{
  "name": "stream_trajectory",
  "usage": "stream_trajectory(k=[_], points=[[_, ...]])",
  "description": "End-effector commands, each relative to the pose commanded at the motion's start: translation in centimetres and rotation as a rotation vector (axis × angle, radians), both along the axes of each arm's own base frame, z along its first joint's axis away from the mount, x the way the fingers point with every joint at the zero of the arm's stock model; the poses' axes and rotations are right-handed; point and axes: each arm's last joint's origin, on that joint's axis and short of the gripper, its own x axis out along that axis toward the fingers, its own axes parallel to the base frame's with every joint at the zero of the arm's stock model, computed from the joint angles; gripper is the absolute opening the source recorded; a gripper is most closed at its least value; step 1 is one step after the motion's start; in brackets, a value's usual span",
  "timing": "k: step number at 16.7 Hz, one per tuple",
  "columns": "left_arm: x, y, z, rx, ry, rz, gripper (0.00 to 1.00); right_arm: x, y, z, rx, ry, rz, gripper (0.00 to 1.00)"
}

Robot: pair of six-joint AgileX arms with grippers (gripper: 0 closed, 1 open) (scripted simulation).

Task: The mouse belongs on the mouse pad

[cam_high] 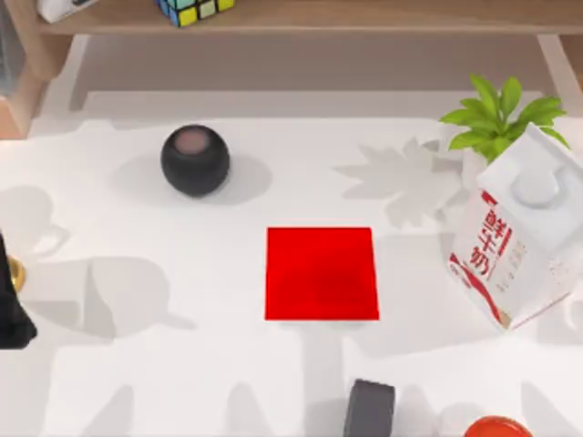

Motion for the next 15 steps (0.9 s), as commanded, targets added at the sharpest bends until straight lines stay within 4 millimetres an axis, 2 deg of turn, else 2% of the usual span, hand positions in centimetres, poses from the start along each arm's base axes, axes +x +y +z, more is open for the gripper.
stream_trajectory(k=[5,9,12,15], points=[[0.0,0.0,0.0,0.000,0.000,0.000,1.00,0.1,-0.1,0.8,-0.061,0.051,-0.010,1.00],[0.0,0.0,0.0,0.000,0.000,0.000,1.00,1.0,-0.5,3.4,-0.283,0.237,-0.014,1.00],[0.0,0.0,0.0,0.000,0.000,0.000,1.00,2.9,-1.1,5.7,-0.525,0.440,0.034,1.00],[0.0,0.0,0.0,0.000,0.000,0.000,1.00,6.0,-2.1,7.6,-0.792,0.665,0.163,1.00]])
